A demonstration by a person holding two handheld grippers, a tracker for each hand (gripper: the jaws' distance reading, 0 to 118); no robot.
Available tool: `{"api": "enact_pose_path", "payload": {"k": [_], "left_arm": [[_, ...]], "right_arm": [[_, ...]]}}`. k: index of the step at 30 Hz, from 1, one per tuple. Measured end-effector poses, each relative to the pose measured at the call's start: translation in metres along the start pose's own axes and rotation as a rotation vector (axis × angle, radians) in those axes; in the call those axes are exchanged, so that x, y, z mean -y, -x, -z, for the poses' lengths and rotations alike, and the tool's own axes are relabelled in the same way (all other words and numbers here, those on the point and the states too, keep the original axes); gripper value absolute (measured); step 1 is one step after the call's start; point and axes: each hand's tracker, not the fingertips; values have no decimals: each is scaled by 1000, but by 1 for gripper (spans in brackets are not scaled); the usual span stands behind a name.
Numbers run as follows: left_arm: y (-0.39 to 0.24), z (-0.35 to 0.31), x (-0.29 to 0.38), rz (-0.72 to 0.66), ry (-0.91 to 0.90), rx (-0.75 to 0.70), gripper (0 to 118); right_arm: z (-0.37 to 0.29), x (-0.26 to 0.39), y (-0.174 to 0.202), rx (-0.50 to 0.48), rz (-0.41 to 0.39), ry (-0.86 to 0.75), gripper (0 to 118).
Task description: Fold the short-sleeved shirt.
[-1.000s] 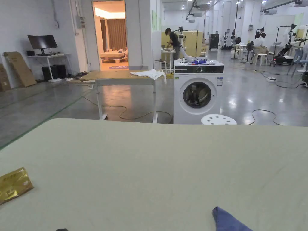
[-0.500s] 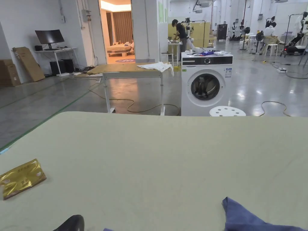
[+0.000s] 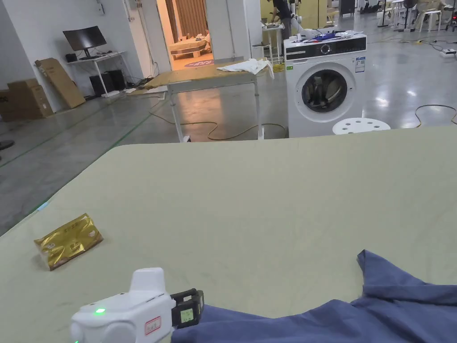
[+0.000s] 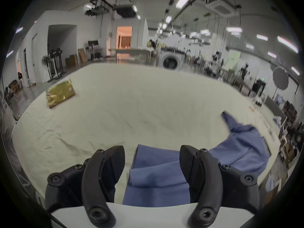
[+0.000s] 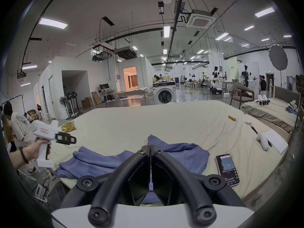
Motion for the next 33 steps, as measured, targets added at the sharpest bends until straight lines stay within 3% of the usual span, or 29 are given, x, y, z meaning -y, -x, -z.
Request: {"api": "enact_pose_path", "payload": {"k": [3,6,8,9,12,17,18,21,22,25,30,33], "left_arm": [[1,44,-5,3,121,4,59],[0,68,-3,-40,197,15,57],[-7,76,1,-4,185,-5,35],[-13,79,6,21,205,-29,17],[-22,83,11,58,208,-69,6],[-21,89,1,62,206,-69,5],[-20,90,0,7,285,-54,5],[-23,92,0,115,267,-40,5],[-22,92,-1,113,270,-40,5],[-21,93,-2,107,278,-37,5],[-15,95,-7,119,303,-3,5],[-10,96,-11,82,332,13,5]], "right_arm": [[-6,4,-6,25,7,10,0],[-9,9,-16,59,39,25,0],[-10,12,-22,82,61,45,0],[-10,14,-24,92,69,52,0],[-6,18,-31,107,77,76,0],[30,3,-45,73,20,95,1],[49,-4,-51,48,-11,131,13],[109,-10,-73,-21,-126,211,82],[132,-11,-81,-28,-176,247,87],[196,-7,-105,26,-272,378,87],[279,10,-143,55,-250,558,85],[312,19,-158,95,-271,658,74]]}}
